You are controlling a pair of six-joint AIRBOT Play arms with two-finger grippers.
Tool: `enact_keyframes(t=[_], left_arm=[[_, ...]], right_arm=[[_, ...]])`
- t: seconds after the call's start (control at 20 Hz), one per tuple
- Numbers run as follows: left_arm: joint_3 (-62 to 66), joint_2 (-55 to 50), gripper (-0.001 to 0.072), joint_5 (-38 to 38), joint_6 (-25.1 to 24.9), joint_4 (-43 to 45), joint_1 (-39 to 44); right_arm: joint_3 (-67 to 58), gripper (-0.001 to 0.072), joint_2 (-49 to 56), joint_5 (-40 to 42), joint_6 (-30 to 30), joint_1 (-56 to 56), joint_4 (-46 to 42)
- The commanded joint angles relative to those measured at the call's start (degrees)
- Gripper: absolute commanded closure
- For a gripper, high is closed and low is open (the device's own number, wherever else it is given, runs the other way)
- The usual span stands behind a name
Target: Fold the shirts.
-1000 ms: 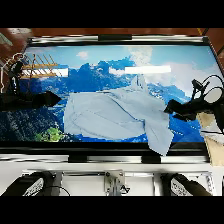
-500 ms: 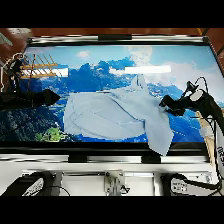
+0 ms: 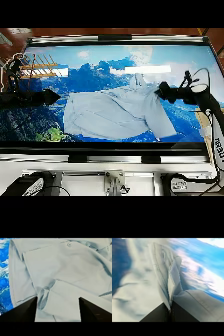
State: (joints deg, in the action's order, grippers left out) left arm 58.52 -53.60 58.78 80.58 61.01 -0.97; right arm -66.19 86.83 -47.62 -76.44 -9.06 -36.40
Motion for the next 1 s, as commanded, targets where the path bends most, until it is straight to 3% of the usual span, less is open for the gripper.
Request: enact_keyframes(t=[0.0, 0.2, 0.5, 0.95], left_arm=[[0.7, 0.0, 0.0107, -2.3, 0.0, 0.0, 0.0], [2.0, 0.0, 0.0107, -6.4, 0.0, 0.1, -0.1], [2.2, -0.8, 0.0106, -7.7, 0.0, 1.8, 0.0], [2.2, -13.3, 0.0103, -8.4, -1.0, -6.4, 7.4]], right_arm=[[-11.9, 0.063, 0.2, -13.6, 14.7, 3.2, 11.8], [-19.1, 0.063, 0.2, -31.4, 12.8, 15.4, 2.1], [-19.1, 0.0629, -0.7, -51.2, 4.5, 30.6, -21.3], [-19.0, 0.0629, -3.1, -58.6, -6.0, 31.7, -45.9]])
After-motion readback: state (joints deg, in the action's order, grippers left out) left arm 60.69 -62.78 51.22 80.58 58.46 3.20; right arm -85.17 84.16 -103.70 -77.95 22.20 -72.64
